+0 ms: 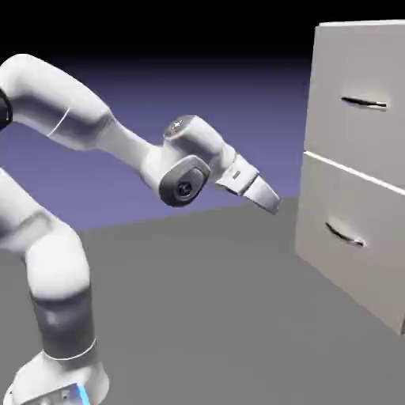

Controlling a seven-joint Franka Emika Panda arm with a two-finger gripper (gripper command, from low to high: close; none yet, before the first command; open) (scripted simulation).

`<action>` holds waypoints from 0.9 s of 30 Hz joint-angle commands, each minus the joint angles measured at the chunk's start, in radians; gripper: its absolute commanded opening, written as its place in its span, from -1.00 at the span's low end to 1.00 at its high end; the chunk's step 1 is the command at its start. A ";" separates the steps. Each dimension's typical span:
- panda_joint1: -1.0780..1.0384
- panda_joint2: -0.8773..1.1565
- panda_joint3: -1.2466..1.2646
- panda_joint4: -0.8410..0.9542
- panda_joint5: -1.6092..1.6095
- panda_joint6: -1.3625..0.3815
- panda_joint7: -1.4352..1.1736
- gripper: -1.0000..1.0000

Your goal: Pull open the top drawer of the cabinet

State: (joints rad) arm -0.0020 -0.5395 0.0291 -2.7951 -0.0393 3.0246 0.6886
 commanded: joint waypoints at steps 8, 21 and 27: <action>-0.093 0.202 0.193 0.099 -0.261 -0.082 -0.348 0.00; -0.243 0.530 0.506 0.260 -0.684 -0.215 -0.913 0.00; -0.313 0.682 0.651 0.334 -0.879 -0.277 -1.174 0.00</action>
State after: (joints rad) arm -0.3151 0.1422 0.6800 -2.4613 -0.9184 2.7477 -0.4857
